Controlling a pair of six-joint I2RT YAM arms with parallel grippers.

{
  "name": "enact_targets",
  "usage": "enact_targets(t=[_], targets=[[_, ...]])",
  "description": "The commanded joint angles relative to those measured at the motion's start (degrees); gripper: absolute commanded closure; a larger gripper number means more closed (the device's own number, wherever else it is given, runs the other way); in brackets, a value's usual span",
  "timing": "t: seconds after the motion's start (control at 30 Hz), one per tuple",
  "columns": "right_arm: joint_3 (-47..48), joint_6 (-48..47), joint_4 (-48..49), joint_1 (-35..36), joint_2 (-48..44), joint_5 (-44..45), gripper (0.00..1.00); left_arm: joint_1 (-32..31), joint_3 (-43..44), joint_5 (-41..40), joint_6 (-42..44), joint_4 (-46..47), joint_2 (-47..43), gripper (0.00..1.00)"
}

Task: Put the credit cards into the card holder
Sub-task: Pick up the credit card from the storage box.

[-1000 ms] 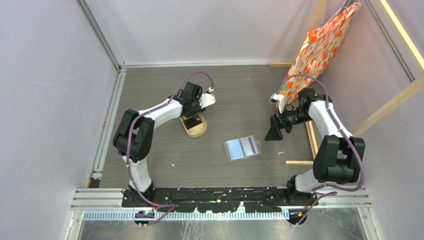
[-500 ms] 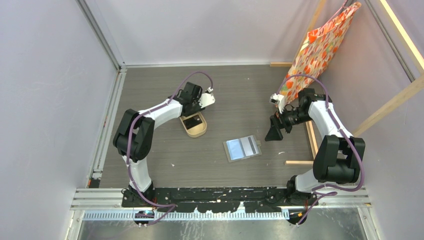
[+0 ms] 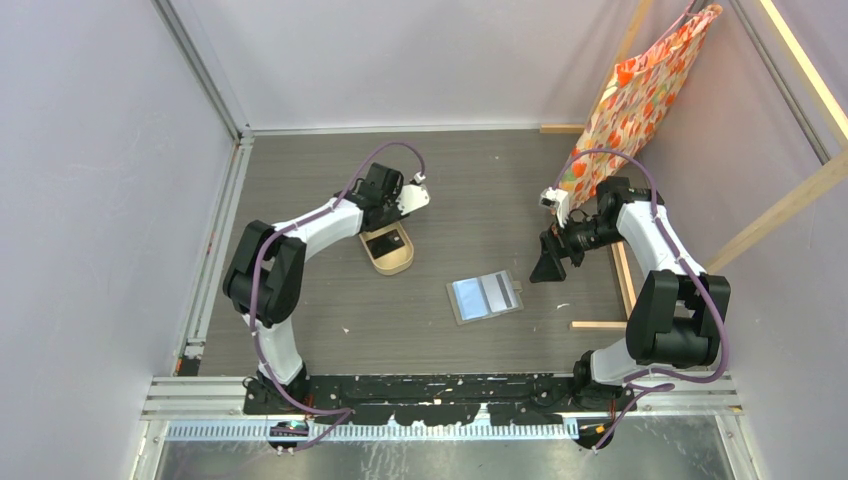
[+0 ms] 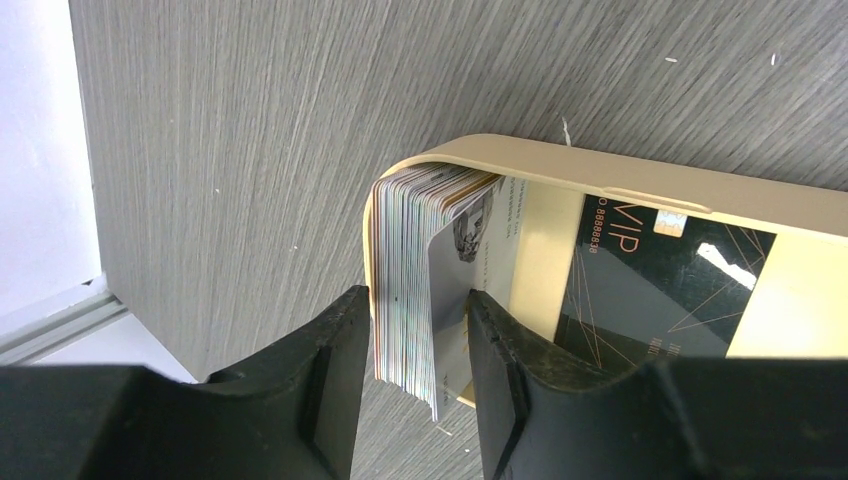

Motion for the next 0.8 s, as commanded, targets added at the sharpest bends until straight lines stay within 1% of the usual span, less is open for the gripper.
enact_targets(t=[0.0,0.3,0.77], targets=[[1.52,-1.3,-1.02,-0.25,0.14,-1.65,0.0,0.35,0.16,-0.73,-0.73,2.54,-3.03,0.58],[1.7,-1.39,-1.35,-0.25,0.18,-1.89,0.0,0.32,-0.18,-1.13,-0.78,3.08,-3.66,0.61],[1.69,-1.57,-1.39,-0.25,0.18,-1.83,0.0,0.24,-0.63,-1.91,-0.78,3.73,-4.0,0.59]])
